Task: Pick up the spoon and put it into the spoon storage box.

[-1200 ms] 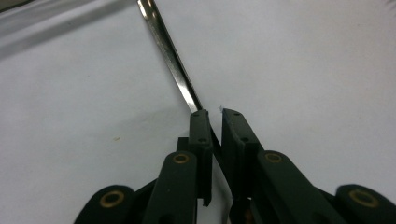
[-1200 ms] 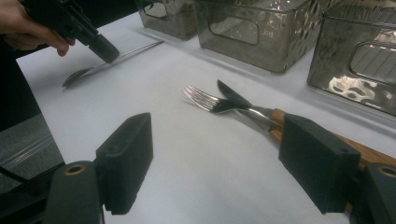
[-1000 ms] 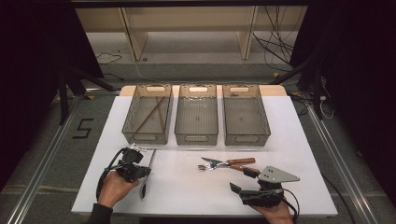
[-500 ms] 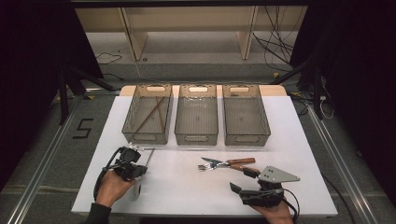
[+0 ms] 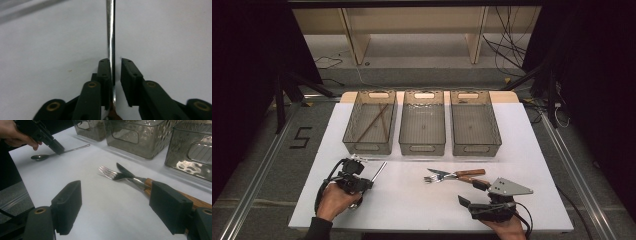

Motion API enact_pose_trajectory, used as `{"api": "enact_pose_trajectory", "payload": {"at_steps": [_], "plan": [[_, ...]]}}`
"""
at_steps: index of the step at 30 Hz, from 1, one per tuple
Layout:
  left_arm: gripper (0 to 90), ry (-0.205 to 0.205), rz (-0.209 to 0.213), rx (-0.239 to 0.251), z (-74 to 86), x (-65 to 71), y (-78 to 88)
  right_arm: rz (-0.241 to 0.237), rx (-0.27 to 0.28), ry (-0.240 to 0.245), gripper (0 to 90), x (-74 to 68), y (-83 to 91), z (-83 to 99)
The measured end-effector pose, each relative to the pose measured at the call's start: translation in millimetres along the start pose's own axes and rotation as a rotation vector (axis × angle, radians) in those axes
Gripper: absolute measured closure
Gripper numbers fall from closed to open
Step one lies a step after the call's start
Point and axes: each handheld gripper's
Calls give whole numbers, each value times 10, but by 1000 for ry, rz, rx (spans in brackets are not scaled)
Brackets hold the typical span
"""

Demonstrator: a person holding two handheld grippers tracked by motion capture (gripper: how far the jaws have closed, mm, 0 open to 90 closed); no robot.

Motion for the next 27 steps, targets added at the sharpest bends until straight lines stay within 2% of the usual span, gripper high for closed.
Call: {"api": "enact_pose_trajectory", "payload": {"at_steps": [2, 8, 11, 12, 20, 22, 23, 24, 27], "plan": [[703, -26, -15, -15, -6, 28, -1, 1, 0, 0, 266, 2, 4, -1], [753, -101, -61, -39, -12, 94, -7, 2, 0, 0, 266, 3, 4, -1], [837, -132, -59, -41, -11, 130, -12, 3, 0, -1, 267, 3, 3, -1], [840, -138, -63, -38, -8, 142, -13, 4, -1, 1, 267, 2, 4, -2], [849, -135, -24, -23, -1, 101, 14, 5, 2, 1, 267, 10, 8, -4], [867, -141, -38, 8, -18, 98, 63, 4, 2, 1, 267, 12, 10, -6], [896, -131, -39, 20, -40, 76, 104, 4, 2, 1, 267, 13, 9, -6], [895, -114, -8, 23, -47, 52, 132, 4, 1, 1, 267, 13, 9, -5], [894, -106, 4, 13, -14, 14, 80, 4, 0, 0, 268, 6, 3, -1]]}}
Point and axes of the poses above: each handheld gripper's, and its own axes: y roughly backward along the jaws, z roughly out of its underside, x roughly to its right, and after that the axes turned 15 degrees about x, right-handed
